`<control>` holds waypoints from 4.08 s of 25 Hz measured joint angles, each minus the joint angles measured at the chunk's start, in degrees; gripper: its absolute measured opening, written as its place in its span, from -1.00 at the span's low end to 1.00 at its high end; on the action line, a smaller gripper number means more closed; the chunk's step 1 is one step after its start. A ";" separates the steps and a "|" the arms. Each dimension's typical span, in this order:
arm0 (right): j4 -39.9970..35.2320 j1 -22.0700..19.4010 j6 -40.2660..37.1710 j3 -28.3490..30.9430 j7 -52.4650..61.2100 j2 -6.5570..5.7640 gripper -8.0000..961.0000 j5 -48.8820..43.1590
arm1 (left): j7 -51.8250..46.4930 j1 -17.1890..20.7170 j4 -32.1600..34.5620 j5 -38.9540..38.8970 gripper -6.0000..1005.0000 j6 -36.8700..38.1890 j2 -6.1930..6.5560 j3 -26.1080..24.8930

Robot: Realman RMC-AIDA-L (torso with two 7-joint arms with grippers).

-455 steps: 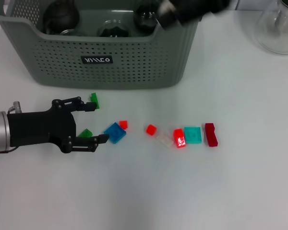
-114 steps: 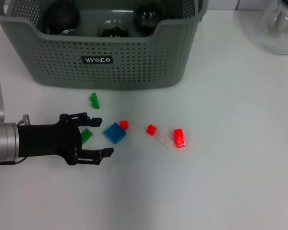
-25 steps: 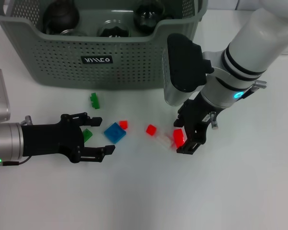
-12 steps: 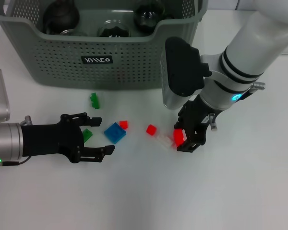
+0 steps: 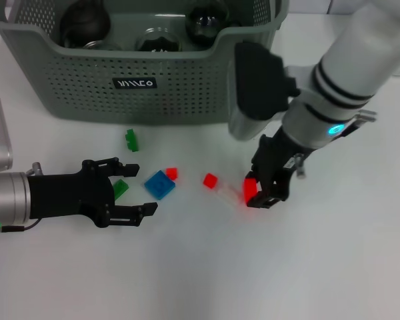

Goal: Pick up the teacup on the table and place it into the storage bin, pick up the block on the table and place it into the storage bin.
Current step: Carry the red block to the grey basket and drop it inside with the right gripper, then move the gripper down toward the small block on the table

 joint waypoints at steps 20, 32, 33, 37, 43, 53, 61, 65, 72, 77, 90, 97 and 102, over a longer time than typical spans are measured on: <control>-30.25 2.63 -15.29 37.40 8.78 -0.56 0.02 17.17 | 0.02 -0.47 0.95 0.00 0.71 -0.20 0.18 -0.03; -3.28 14.65 19.51 26.88 3.74 -0.09 0.08 -0.28 | 0.00 -0.55 0.95 0.00 0.71 -0.20 0.17 -0.01; -2.21 14.76 20.91 25.74 3.73 -0.08 0.09 -0.41 | 0.00 -0.44 0.95 0.00 0.71 -0.18 0.17 0.00; 0.09 14.37 23.81 22.88 3.83 -0.02 0.11 -0.25 | 0.00 -0.39 0.94 0.00 0.71 -0.19 0.34 0.00; 3.11 13.91 25.46 22.28 4.30 0.13 0.14 -0.19 | 0.02 -0.51 0.94 0.00 0.71 -0.24 0.44 0.00; 1.88 12.02 25.78 22.17 3.63 0.11 0.22 0.41 | 0.13 -0.55 0.67 0.00 0.71 -0.36 0.44 0.00; -24.37 -2.42 8.87 23.18 -1.42 -0.39 0.21 18.25 | 0.03 -0.43 0.59 0.02 0.71 -0.38 0.44 0.00; -35.02 -10.38 -2.30 24.70 -4.13 -0.60 0.21 26.69 | 0.02 -0.30 0.65 0.06 0.71 -0.37 0.49 0.00; -33.63 -16.03 -20.94 23.65 -3.35 -0.22 0.21 18.23 | 0.00 -0.47 0.86 0.09 0.71 -0.28 0.52 0.00; -26.34 -14.55 -19.84 21.78 3.28 -0.15 0.20 7.68 | 0.00 -0.73 0.94 0.03 0.71 -0.26 0.52 0.00; -4.97 0.15 -2.15 0.38 23.08 0.34 0.20 2.27 | 0.03 -1.11 0.89 -0.01 0.71 -0.27 0.46 0.00; -0.63 2.87 6.45 -8.28 28.91 0.87 0.20 2.68 | 0.28 -1.07 0.83 -0.01 0.71 -0.30 0.44 0.00; -0.48 2.41 8.55 -10.55 29.91 1.00 0.20 3.73 | 0.36 -1.07 0.81 0.00 0.71 -0.36 0.47 0.00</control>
